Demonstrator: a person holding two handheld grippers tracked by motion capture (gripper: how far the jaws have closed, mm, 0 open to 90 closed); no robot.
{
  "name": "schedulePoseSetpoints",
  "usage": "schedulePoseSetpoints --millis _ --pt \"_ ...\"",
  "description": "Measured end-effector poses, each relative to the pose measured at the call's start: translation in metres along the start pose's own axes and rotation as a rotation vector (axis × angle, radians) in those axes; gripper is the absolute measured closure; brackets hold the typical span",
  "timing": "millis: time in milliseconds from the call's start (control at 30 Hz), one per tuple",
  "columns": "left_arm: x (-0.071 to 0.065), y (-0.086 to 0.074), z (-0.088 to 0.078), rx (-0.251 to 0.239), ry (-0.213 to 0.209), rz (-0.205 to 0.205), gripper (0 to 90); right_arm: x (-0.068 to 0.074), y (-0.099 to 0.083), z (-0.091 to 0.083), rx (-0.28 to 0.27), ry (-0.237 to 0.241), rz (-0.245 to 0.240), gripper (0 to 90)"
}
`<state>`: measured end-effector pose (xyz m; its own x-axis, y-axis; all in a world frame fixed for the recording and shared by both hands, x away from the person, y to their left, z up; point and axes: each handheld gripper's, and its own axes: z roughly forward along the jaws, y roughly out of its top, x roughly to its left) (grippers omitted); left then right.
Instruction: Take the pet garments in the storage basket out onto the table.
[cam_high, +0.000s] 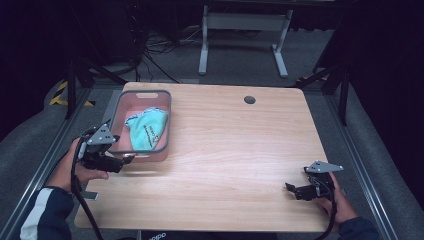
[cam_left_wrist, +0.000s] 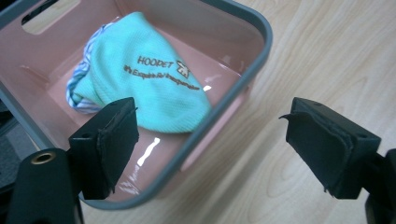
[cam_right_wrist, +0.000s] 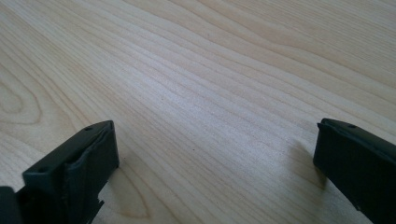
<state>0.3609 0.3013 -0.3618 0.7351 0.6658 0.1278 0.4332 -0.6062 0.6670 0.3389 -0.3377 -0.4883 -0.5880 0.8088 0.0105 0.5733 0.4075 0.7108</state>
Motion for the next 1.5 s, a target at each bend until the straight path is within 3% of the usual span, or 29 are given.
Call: schedulePoseSetpoints --millis 267,567,667,733,967,1133,1233,1400,1500 --pt "0.012 0.019 0.016 0.038 -0.010 0.000 16.5 0.000 0.000 0.000 0.000 0.000 0.000 0.4" --pt "0.022 0.036 0.026 0.036 -0.009 0.003 16.9 0.000 0.000 0.000 0.000 0.000 0.000 0.4" --pt "0.027 0.045 0.034 0.044 0.007 -0.001 16.4 0.000 0.000 0.000 0.000 0.000 0.000 0.4" --pt "0.030 0.049 0.040 0.054 -0.004 -0.007 16.1 0.000 0.000 0.000 0.000 0.000 0.000 0.4" --pt "0.040 0.065 0.070 0.144 -0.009 0.000 16.1 0.000 0.000 0.000 0.000 -0.001 -0.004 0.4" --pt "0.044 0.074 0.086 0.162 0.001 -0.014 16.2 0.000 0.000 0.000 0.000 0.001 -0.002 0.5" --pt "0.047 0.078 0.095 0.205 -0.013 -0.004 16.2 0.000 0.000 0.000 -0.001 0.001 -0.001 0.4" --pt "0.054 0.082 0.114 0.265 0.001 -0.035 16.1 -0.001 0.000 0.000 0.002 0.001 -0.008 0.4" --pt "0.057 0.080 0.130 0.323 0.031 -0.030 16.1 -0.001 0.000 0.000 0.002 0.001 -0.008 0.4"
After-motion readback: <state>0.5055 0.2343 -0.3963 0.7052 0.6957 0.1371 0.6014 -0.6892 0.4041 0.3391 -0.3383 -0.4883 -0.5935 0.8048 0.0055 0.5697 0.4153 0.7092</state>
